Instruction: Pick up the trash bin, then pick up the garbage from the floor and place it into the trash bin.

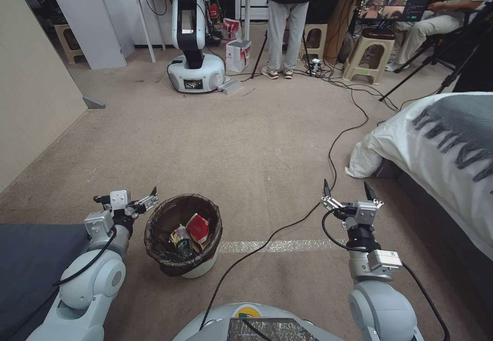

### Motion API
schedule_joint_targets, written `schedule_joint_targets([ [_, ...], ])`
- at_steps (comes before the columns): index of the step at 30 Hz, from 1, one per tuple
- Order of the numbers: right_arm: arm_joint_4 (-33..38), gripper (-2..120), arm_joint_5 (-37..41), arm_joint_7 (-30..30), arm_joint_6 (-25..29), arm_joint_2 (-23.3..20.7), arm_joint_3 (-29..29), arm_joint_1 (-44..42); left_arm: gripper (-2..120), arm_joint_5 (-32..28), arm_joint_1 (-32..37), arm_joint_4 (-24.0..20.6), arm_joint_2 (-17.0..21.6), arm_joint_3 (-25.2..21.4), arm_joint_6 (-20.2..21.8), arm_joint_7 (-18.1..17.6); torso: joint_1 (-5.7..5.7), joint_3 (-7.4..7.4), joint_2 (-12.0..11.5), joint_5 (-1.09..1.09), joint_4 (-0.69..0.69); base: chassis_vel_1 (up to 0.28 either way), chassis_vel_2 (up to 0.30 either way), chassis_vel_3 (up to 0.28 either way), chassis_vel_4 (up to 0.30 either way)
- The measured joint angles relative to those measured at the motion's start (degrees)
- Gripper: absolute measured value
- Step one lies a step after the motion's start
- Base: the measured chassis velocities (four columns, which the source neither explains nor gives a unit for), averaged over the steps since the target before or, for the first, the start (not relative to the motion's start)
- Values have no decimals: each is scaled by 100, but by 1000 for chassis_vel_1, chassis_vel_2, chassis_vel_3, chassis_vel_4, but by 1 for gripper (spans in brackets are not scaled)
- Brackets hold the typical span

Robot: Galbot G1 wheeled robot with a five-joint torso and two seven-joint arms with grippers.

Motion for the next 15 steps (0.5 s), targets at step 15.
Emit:
schedule_joint_targets([
  [15,229,100,-120,10,155,229,-9,-442,100,1815,775,96,-598,-96,-2275,516,0,0,0,-1,1,0,0,0,0],
])
